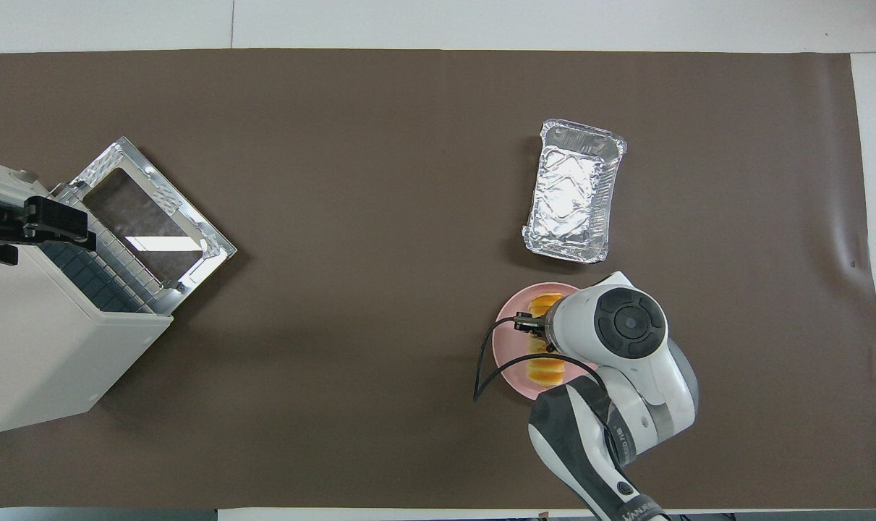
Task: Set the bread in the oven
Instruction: 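Reach the right gripper down to the bread roll on the pink plate, then lift the bread roll with the right gripper over the foil tray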
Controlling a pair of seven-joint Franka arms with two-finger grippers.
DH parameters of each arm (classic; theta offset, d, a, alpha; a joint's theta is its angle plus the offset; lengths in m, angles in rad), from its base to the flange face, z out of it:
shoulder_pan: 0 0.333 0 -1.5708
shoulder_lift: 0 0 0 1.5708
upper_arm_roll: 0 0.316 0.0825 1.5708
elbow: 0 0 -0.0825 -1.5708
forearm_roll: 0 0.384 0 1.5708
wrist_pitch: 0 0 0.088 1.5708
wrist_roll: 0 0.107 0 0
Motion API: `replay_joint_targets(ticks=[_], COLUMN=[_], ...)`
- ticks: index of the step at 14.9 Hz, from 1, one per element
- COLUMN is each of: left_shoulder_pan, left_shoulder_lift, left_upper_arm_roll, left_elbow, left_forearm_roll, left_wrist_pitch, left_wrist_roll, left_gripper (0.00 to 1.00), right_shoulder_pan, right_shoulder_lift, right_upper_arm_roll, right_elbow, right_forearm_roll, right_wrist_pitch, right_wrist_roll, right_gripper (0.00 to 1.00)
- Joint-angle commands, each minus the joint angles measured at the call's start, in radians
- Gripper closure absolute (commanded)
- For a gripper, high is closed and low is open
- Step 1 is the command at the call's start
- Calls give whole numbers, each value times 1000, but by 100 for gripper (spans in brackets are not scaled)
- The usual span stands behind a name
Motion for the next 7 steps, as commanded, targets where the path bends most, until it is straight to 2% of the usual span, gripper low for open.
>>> replay_joint_targets(ticks=[1, 4, 7], left_shoulder_pan=[1, 1, 1], left_shoulder_lift=[-18, -18, -18], left_upper_arm_roll=[1, -1, -1], left_elbow=[-14, -14, -14], left_forearm_roll=[21, 21, 21], left_wrist_pitch=[12, 12, 12], left_wrist_roll=[2, 2, 2], left_gripper=[0, 0, 0], right_shoulder_pan=[-9, -30, -64], right_shoulder_lift=[15, 24, 87], right_upper_arm_roll=[1, -1, -2], right_elbow=[51, 196, 399], right_forearm_roll=[2, 1, 1], right_wrist_pitch=[-48, -214, -374], right_wrist_roll=[-7, -19, -28], right_gripper=[100, 100, 100])
